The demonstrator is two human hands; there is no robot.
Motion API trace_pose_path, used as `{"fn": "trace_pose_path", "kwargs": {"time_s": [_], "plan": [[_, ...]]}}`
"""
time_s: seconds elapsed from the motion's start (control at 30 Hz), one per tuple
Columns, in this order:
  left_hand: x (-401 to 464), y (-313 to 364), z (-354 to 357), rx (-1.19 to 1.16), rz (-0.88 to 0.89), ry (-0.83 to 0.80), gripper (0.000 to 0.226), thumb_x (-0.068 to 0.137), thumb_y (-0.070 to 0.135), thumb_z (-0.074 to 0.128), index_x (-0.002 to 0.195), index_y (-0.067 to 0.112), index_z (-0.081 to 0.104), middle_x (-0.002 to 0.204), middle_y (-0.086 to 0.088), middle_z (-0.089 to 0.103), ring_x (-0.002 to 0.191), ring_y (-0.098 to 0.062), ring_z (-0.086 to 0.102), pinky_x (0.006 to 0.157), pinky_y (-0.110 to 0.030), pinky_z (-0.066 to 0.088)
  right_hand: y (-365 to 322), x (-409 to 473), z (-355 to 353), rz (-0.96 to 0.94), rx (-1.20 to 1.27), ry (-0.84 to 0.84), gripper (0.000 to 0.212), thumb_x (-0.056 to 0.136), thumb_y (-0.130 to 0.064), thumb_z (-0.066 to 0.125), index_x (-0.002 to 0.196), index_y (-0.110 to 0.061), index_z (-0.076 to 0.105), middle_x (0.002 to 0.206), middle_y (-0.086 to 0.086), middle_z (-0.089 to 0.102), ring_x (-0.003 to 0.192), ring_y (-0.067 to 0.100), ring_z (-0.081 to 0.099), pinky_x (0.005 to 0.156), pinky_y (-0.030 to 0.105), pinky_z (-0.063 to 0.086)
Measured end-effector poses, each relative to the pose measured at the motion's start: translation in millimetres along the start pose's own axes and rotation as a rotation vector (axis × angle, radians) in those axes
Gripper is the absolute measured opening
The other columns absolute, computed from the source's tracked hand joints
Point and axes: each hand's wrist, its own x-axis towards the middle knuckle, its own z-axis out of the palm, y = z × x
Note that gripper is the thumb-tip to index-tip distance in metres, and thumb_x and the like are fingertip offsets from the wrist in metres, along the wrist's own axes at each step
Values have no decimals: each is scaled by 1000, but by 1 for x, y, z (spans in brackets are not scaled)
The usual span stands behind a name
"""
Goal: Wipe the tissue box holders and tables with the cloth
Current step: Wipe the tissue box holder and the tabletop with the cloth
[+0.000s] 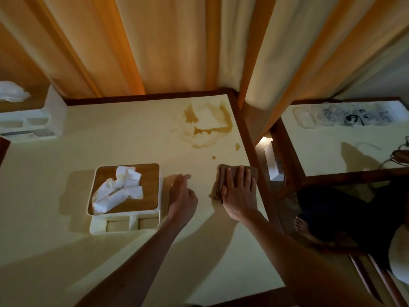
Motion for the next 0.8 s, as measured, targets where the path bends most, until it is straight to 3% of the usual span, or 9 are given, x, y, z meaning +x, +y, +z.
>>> {"fn": "trace_pose_path", "kwargs": {"time_s": [0.1,0.17,0.37,0.5,0.6,0.73,0.8], "plan": [[32,7,7,76,-60,122,49,89,-7,42,135,7,48,140,-13,48,131,-31,43,109,-41,36,9,46,-11,-30,20,-12,80,88,-53,-13,160,-18,-4,165,22,-3,152,42,-1,121,54,2],[55,12,10,174,-66,136,51,88,-7,45,137,8,46,142,-13,47,129,-34,44,109,-45,36,14,76,-16,-43,13,-4,75,93,-55,-10,159,-18,-5,165,21,-5,153,41,-3,122,53,2],[135,26,9,314,-182,223,62,86,-3,44,147,5,33,155,-11,32,148,-25,20,121,-48,11,17,156,-35,-66,26,19,75,97,-54,3,160,-14,12,164,25,10,151,44,11,120,56,12],[194,22,-18,398,-223,227,60,83,0,48,141,4,37,154,-13,31,147,-26,20,121,-54,9,15,216,-44,-40,22,58,69,100,-47,19,154,-7,33,155,32,32,142,51,31,112,62,29],[240,8,-53,570,-173,107,60,86,5,49,143,4,32,160,-10,18,150,-24,5,119,-60,5,9,262,-52,-39,20,59,68,99,-47,22,151,-6,39,150,33,38,139,51,36,110,63,32],[273,-20,-95,782,-122,-106,59,102,26,39,153,9,14,163,-5,2,151,-24,-3,117,-60,11,-16,317,-66,-30,25,49,65,103,-48,15,159,-16,10,164,25,9,151,43,9,121,57,11],[279,-32,-106,780,-76,-178,68,103,39,38,156,11,7,165,-2,-2,151,-22,-2,117,-53,14,-40,334,-69,-67,21,43,64,104,-48,15,160,-19,5,165,23,3,152,42,3,122,56,7]]}}
